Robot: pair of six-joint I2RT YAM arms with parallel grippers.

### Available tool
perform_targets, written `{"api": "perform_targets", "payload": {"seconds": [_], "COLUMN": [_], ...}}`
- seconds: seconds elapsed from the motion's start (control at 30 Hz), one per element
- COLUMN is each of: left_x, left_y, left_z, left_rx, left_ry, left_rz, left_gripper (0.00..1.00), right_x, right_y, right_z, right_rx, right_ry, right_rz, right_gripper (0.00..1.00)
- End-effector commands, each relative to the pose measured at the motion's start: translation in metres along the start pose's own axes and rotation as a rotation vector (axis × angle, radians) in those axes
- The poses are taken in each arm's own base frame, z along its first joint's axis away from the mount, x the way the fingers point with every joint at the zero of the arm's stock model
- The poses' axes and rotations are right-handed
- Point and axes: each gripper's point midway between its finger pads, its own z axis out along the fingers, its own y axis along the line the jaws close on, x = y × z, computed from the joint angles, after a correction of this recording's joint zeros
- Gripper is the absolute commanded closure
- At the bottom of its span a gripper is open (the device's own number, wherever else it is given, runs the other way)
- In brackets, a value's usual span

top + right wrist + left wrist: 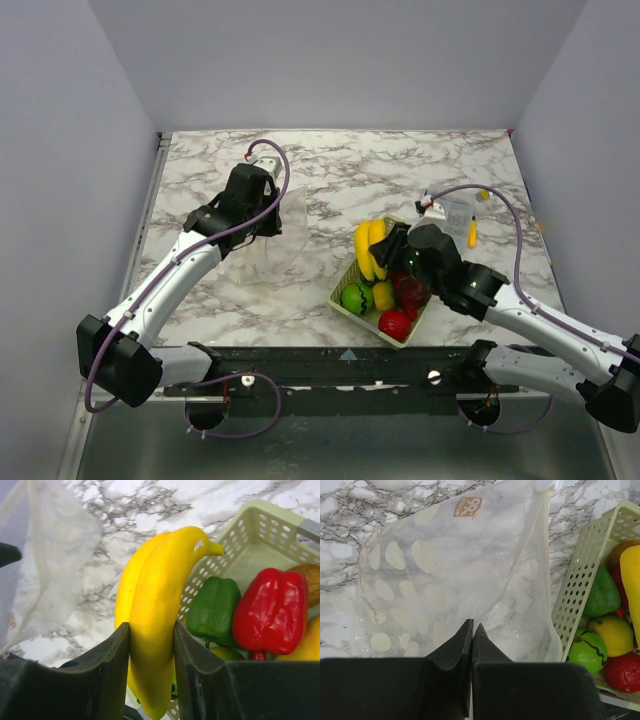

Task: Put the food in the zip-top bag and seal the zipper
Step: Pick up the fake fruit from the bin, then place the fake fruit in the zipper food storage bag.

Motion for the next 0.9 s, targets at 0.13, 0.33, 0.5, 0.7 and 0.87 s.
{"api": "perform_targets", "payload": {"seconds": [0.13, 0.33, 0.5, 0.7, 0.87], "left_x": [-0.009, -0.009, -0.009, -0.009, -0.011], "left_y": [-0.015, -0.017, -0.017, -0.018, -0.020], "left_z": [-0.005, -0.008, -0.009, -0.011, -0.014], "left_rx": [0.070, 0.082, 0.084, 0.094, 0.105], "left_ry": [-0.010, -0.013, -0.013, -0.016, -0.026], "left_rz": [0.015, 0.021, 0.024, 0.024, 0.023], "left_gripper": [1.00, 1.00, 1.00, 1.00, 1.00], "right_x": [-0.011, -0.001, -0.001, -0.009, -0.008], "right_y": [0.068, 0.149, 0.178, 0.180, 0.177], "right_z": [-0.034, -0.073, -0.093, -0.095, -0.081], "right_rx": [-0.364, -0.865, -1.069, -1.062, -1.000], "right_ry": [0.097, 0.200, 0.238, 0.206, 0.233], "right_rz": [-0.244, -0.397, -0.450, -0.468, -0.477], "right_gripper": [0.99, 0.99, 0.99, 1.00, 0.99]}}
